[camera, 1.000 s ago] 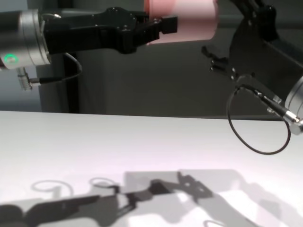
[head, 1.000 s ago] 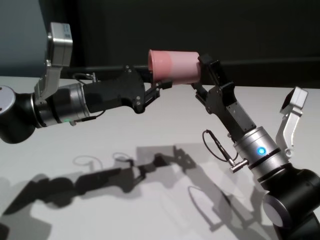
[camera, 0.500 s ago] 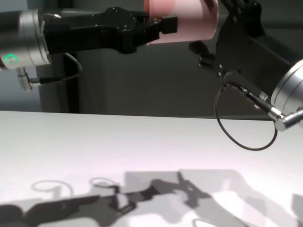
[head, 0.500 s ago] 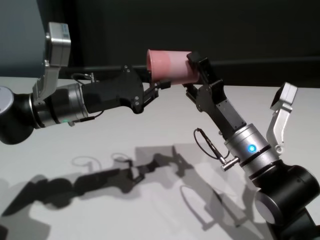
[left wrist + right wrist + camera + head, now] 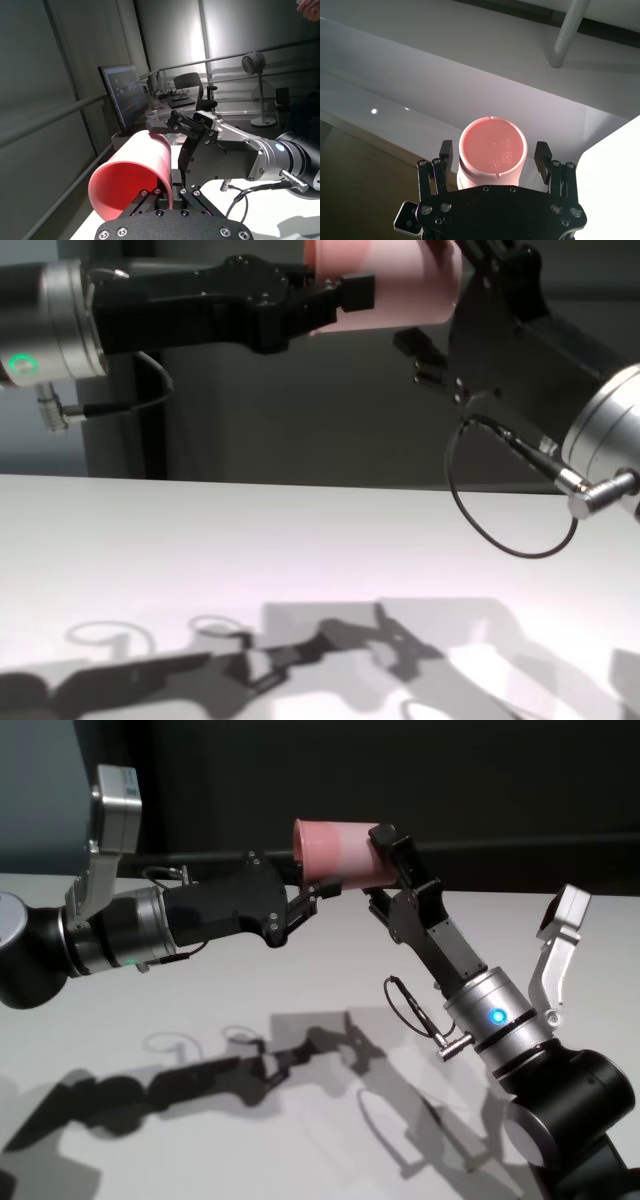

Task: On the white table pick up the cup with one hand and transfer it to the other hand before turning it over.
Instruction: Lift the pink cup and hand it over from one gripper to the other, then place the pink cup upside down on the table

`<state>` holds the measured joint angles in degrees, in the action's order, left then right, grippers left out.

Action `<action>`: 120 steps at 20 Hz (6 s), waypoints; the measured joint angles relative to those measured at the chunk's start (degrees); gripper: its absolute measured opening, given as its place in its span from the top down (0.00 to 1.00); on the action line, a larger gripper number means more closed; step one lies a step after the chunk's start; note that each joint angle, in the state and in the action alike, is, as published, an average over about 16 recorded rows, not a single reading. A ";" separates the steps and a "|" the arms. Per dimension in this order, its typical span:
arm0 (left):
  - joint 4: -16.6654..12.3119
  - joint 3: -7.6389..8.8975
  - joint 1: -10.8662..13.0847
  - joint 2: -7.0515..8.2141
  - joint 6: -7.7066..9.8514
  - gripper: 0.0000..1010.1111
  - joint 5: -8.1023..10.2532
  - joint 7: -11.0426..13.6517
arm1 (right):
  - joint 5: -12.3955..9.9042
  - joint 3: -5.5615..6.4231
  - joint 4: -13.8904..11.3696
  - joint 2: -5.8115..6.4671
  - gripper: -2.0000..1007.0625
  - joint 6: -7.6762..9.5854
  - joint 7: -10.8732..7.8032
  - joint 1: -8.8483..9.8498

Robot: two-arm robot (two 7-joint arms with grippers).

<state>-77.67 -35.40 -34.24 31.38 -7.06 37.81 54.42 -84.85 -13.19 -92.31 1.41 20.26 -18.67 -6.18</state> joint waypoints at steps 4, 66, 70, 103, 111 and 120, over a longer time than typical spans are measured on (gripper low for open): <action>0.00 0.00 0.00 0.00 0.00 0.95 0.00 0.00 | -0.12 -0.50 0.16 0.28 0.01 -0.57 -0.01 -0.26; 0.00 0.00 0.00 0.00 0.00 0.06 0.00 0.00 | -0.41 -1.02 0.28 0.65 0.26 -1.15 -0.03 -0.56; 0.00 0.00 0.00 0.00 0.00 0.02 0.00 0.01 | -0.41 -1.02 0.28 0.65 0.26 -1.15 -0.03 -0.56; -14.77 13.36 17.96 11.59 -2.34 0.01 0.13 -20.26 | -0.40 -1.02 0.28 0.65 0.26 -1.15 -0.03 -0.56; -17.93 17.59 23.08 11.48 -2.09 0.01 -3.38 -29.97 | -0.41 -1.02 0.28 0.65 0.26 -1.15 -0.03 -0.56; -18.52 20.34 26.62 10.10 -1.61 0.01 -4.75 -34.39 | -0.41 -1.02 0.28 0.65 0.26 -1.15 -0.03 -0.56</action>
<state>-96.19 -15.06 -7.61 41.48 -8.67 33.06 20.03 -85.26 -14.21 -92.04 2.05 19.12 -18.70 -6.74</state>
